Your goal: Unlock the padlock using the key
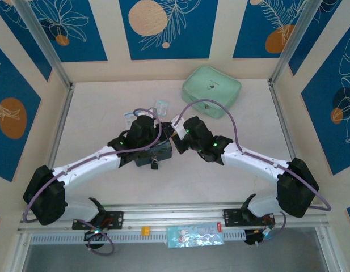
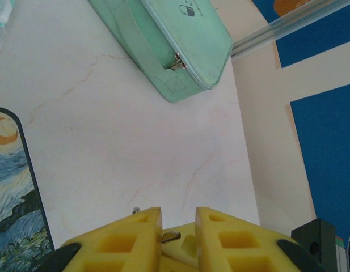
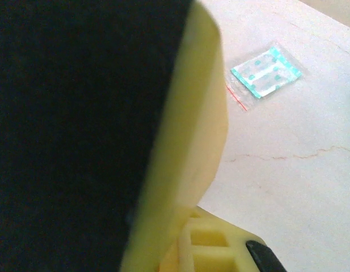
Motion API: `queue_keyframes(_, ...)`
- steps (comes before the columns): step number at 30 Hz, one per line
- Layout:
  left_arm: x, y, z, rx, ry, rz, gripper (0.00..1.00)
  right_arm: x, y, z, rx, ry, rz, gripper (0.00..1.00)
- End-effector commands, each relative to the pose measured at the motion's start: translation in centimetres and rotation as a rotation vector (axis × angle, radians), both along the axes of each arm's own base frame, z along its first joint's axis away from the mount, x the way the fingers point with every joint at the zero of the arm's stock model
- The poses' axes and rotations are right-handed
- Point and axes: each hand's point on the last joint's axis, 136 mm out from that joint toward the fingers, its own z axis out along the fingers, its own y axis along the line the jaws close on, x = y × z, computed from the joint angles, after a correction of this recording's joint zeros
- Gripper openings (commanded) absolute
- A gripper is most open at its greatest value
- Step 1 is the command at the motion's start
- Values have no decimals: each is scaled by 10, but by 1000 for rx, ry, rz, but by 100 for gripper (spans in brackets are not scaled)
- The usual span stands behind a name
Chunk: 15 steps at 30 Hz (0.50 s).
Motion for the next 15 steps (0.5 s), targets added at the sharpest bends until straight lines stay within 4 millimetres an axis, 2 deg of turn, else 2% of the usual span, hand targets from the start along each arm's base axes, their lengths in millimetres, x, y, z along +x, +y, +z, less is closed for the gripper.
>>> queue_keyframes(1, 2, -8, 15, -8, -36, -13, 17, 2, 4, 11, -5, -36, 10, 0)
queue_keyframes(4, 2, -7, 14, -4, -36, -14, 13, 2, 5, 13, -6, -41, 14, 0)
queue_keyframes(9, 1, -6, 11, 12, -31, -18, 12, 2, 6, 13, -7, -46, 24, 0)
queue_keyframes(13, 0, -8, 6, 40, -15, -32, 26, 2, 10, 13, -18, -47, 44, 0)
queue_keyframes(15, 1, -9, 4, 48, -12, -33, 27, 3, 10, 13, -22, -51, 47, 0)
